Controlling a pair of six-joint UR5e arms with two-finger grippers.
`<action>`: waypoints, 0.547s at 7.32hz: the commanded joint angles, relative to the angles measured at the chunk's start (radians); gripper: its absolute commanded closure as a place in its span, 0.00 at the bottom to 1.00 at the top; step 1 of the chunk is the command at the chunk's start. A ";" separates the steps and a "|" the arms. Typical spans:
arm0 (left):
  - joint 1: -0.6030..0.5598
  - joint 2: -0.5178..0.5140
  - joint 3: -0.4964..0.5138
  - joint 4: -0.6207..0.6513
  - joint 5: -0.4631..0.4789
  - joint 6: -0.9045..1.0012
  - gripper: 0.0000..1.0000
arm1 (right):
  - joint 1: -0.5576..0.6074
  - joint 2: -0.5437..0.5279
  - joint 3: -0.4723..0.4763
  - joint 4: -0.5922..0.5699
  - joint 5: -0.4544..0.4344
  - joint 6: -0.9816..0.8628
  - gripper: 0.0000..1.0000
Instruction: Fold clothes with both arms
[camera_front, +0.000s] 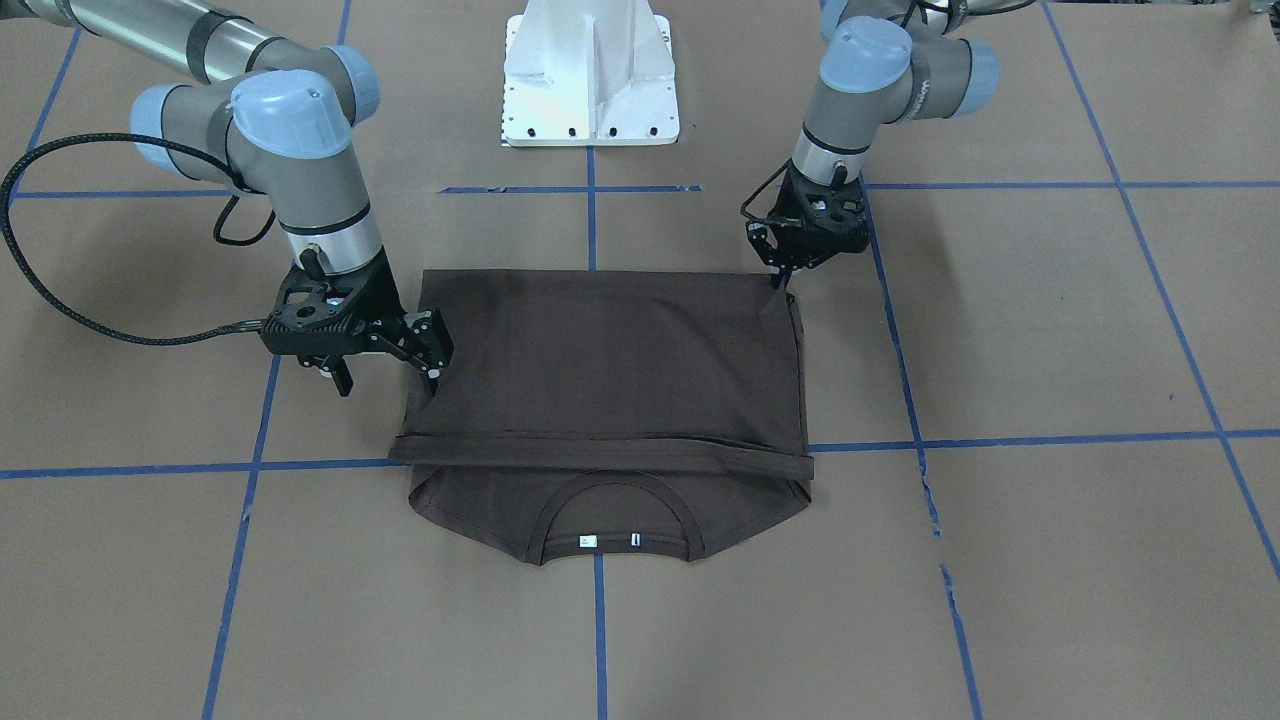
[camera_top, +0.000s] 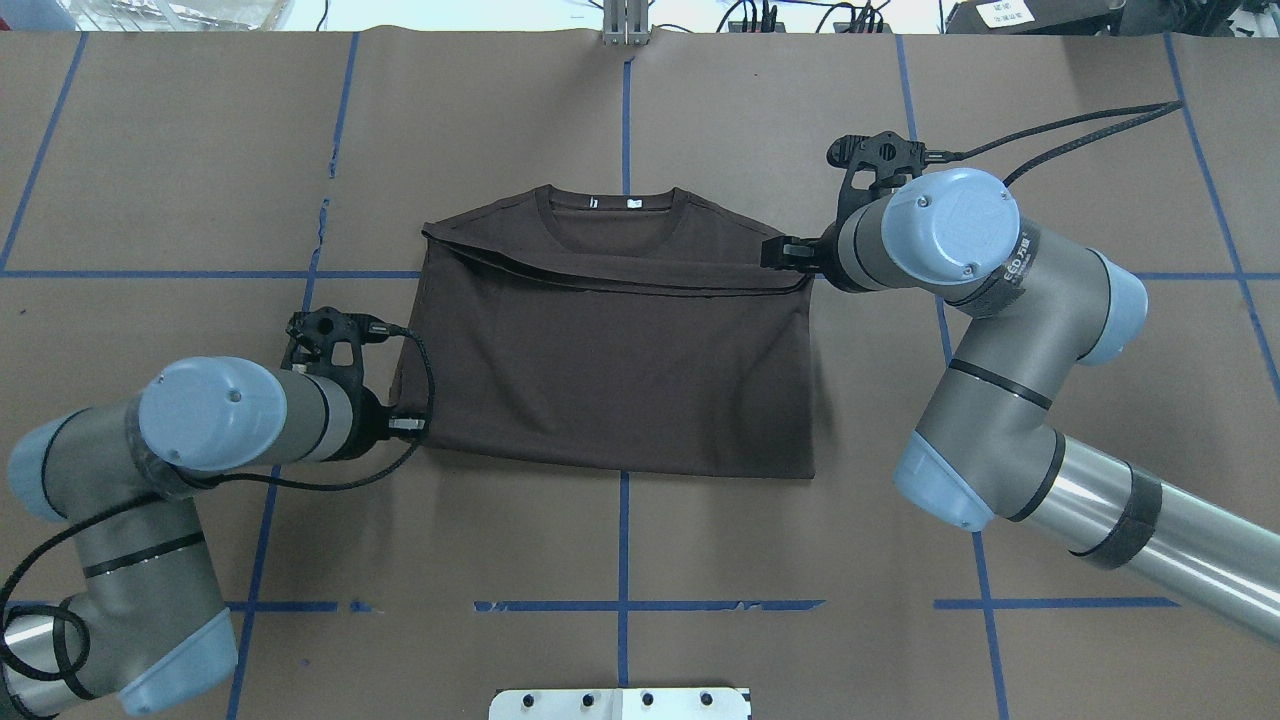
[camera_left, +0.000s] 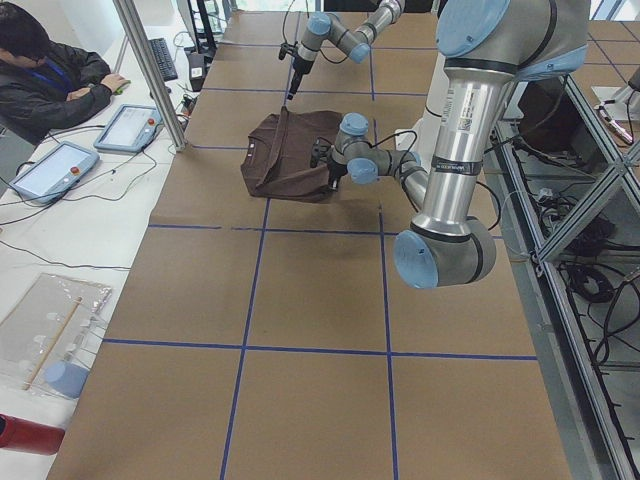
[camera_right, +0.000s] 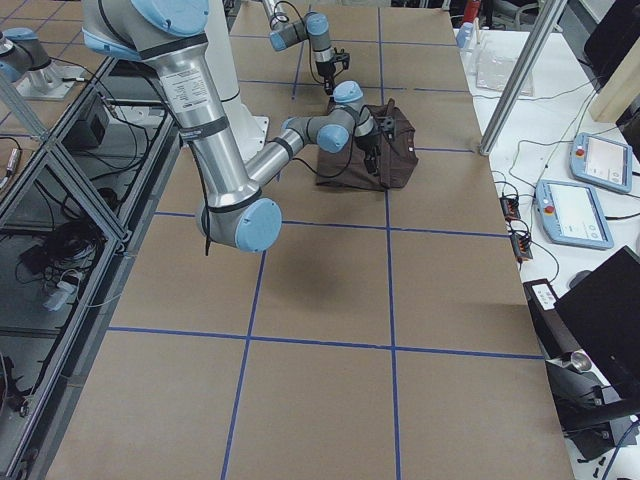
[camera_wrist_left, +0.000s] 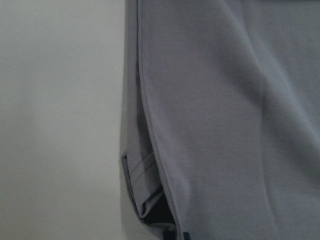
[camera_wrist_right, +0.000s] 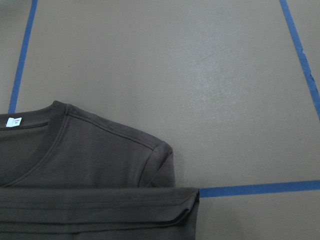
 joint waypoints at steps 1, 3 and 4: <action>-0.171 -0.018 0.119 -0.010 -0.001 0.193 1.00 | 0.000 0.000 0.000 0.001 0.000 0.000 0.00; -0.326 -0.226 0.387 -0.034 0.000 0.309 1.00 | 0.000 0.000 -0.002 -0.001 0.000 0.000 0.00; -0.374 -0.315 0.554 -0.147 -0.001 0.313 1.00 | 0.002 -0.003 -0.002 -0.001 0.000 0.000 0.00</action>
